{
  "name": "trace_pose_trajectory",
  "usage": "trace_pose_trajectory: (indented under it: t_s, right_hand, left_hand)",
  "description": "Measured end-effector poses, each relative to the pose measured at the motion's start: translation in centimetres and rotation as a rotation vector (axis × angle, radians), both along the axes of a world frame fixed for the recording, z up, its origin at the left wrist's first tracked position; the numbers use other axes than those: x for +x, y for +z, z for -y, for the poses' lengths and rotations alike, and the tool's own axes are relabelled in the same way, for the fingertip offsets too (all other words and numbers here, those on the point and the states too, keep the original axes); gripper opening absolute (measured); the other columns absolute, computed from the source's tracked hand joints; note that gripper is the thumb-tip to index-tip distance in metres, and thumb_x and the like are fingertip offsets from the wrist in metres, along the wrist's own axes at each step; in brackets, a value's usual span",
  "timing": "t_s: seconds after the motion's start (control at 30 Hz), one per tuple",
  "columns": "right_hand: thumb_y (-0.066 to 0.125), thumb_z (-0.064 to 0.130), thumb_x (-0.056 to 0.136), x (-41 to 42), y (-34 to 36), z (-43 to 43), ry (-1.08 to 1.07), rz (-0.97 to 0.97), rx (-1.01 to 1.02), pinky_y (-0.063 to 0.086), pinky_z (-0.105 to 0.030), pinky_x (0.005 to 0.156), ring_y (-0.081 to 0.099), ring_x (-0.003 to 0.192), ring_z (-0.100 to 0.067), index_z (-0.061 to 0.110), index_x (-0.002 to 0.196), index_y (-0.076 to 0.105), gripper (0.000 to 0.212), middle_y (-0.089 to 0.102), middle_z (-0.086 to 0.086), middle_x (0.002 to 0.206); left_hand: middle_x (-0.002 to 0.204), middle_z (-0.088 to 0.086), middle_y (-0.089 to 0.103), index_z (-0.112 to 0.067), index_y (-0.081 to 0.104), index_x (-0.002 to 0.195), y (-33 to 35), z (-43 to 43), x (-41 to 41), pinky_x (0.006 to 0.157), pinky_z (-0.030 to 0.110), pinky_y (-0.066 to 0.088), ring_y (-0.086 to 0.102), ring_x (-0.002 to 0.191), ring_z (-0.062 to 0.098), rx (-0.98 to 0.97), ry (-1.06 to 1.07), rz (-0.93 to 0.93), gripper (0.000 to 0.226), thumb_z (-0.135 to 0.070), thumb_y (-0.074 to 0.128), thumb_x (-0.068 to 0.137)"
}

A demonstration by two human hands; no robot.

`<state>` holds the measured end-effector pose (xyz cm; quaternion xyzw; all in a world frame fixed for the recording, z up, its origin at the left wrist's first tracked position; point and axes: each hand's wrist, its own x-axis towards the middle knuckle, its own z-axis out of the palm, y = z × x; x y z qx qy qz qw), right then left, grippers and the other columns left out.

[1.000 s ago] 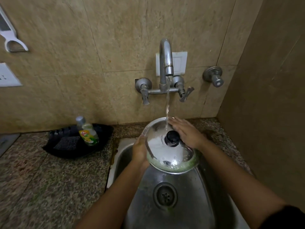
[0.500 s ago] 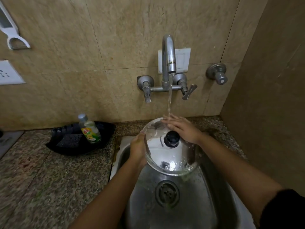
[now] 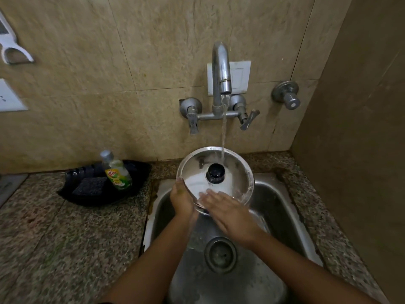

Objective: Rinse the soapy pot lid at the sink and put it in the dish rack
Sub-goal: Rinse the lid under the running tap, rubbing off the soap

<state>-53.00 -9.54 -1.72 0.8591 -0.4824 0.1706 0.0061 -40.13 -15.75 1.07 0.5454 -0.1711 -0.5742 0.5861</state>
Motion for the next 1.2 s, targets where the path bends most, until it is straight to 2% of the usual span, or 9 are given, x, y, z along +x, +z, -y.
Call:
trace_pose_trajectory:
  t_s: [0.13,0.27,0.4,0.47,0.63,0.8,0.97,1.1,1.2]
  right_hand:
    - [0.04,0.029,0.098,0.1,1.5,1.8,0.12,-0.086,-0.035,0.02,-0.036,0.116,0.027,0.143,-0.015,0.027,0.139,0.044,0.042,0.042,0.008,0.15]
    - [0.029,0.036,0.101,-4.1,0.1,0.0,0.033,-0.119,0.008,0.004,-0.034,0.119,0.003,0.148,-0.01,0.028,0.152,0.015,0.054,0.012,0.008,0.16]
    - [0.02,0.038,0.096,-6.6,0.8,2.5,-0.366,0.19,0.088,0.015,-0.035,0.12,0.02,0.146,-0.016,0.017,0.149,0.024,0.057,0.025,-0.001,0.157]
    - [0.024,0.031,0.093,-5.1,1.6,3.6,-0.393,0.25,0.06,0.019,-0.033,0.118,0.031,0.143,-0.02,0.013,0.146,0.035,0.057,0.036,-0.006,0.153]
    - [0.014,0.046,0.094,-5.1,0.2,2.3,-0.53,0.23,0.057,0.012,-0.032,0.117,0.018,0.147,-0.018,0.013,0.151,0.021,0.066,0.022,-0.004,0.159]
    - [0.014,0.041,0.095,-5.8,0.4,1.8,-0.741,0.288,-0.032,0.007,-0.031,0.119,0.018,0.147,-0.02,0.009,0.151,0.019,0.064,0.021,-0.009,0.159]
    - [0.027,0.049,0.096,-3.1,-1.5,-0.5,-0.399,0.154,0.048,0.009,-0.036,0.12,0.002,0.148,-0.015,0.016,0.153,0.01,0.068,0.004,-0.001,0.161]
    - [0.041,0.04,0.096,-5.1,-2.5,-1.7,-0.059,-0.09,-0.051,0.017,-0.033,0.119,0.015,0.147,-0.016,0.016,0.151,0.021,0.063,0.02,-0.003,0.159]
    - [0.049,0.018,0.09,-5.8,-1.6,-1.2,0.048,-0.063,-0.165,0.018,-0.028,0.116,0.034,0.14,-0.016,0.017,0.144,0.037,0.055,0.041,-0.001,0.15]
  left_hand:
    - [0.095,0.021,0.069,0.001,0.064,0.104,-0.2,-0.2,0.0,0.083,0.044,0.054,0.066,0.084,0.032,-0.067,-0.084,0.067,0.037,-0.029,0.043,0.099]
    - [0.071,0.008,0.06,-0.015,0.06,0.084,-0.2,0.9,1.6,0.055,0.031,0.047,0.055,0.058,0.021,-0.07,-0.049,0.133,0.028,-0.033,0.044,0.098]
    - [0.081,0.009,0.066,-0.015,0.063,0.087,-1.3,-0.4,1.0,0.074,0.04,0.053,0.062,0.074,0.025,-0.069,-0.124,0.132,0.027,-0.032,0.046,0.098]
    - [0.077,0.008,0.065,-0.013,0.063,0.085,-1.2,-1.0,-0.1,0.067,0.035,0.05,0.06,0.068,0.022,-0.043,-0.13,0.111,0.028,-0.032,0.048,0.097]
    - [0.084,0.007,0.066,-0.015,0.062,0.087,-0.7,0.7,-0.1,0.078,0.04,0.052,0.061,0.077,0.023,-0.063,-0.115,0.152,0.028,-0.034,0.045,0.098]
    - [0.076,0.004,0.063,-0.015,0.062,0.093,0.6,1.2,-3.3,0.064,0.034,0.051,0.058,0.067,0.02,-0.11,-0.21,0.16,0.026,-0.034,0.046,0.098]
    - [0.073,0.004,0.059,-0.01,0.06,0.098,-0.4,1.2,-0.5,0.054,0.028,0.044,0.054,0.061,0.018,0.03,-0.132,0.156,0.032,-0.039,0.045,0.097]
    - [0.079,0.008,0.064,-0.017,0.061,0.085,-1.3,1.7,2.0,0.07,0.041,0.053,0.061,0.067,0.026,0.096,-0.136,0.131,0.029,-0.042,0.051,0.094]
    - [0.088,0.014,0.067,-0.012,0.062,0.087,-1.3,1.9,2.8,0.064,0.032,0.055,0.061,0.07,0.025,0.13,-0.207,0.161,0.031,-0.038,0.049,0.096]
